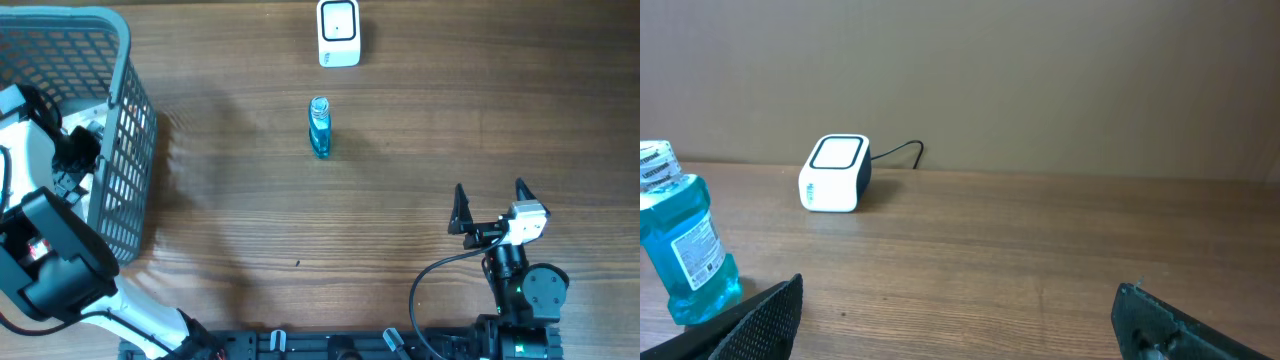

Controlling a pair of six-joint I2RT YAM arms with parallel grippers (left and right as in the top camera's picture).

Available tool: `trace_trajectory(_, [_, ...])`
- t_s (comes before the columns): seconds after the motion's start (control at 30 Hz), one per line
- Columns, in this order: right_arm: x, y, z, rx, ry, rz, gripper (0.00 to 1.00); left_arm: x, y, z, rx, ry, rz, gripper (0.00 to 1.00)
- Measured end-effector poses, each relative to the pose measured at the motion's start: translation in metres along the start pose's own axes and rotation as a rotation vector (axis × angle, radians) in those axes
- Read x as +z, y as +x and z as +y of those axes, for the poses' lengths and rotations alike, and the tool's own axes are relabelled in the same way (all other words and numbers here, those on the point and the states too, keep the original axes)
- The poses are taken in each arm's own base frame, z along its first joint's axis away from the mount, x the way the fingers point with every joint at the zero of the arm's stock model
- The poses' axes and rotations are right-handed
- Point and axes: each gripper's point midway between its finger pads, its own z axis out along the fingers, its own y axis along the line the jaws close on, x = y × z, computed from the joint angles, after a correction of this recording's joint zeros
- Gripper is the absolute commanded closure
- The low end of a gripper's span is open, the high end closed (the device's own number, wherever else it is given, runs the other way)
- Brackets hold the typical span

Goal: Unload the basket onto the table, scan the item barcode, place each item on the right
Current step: 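Reach the left gripper back into the basket and grasp the clear plastic bag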

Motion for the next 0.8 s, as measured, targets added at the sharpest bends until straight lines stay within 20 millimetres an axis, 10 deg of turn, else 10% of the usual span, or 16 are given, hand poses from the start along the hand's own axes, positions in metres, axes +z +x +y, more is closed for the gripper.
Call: trace_trajectory(0.8, [0.0,0.0,0.0,0.0,0.0,0.0,0.0,0.013,0.039,0.015,-0.022,-0.009,0.114,0.01])
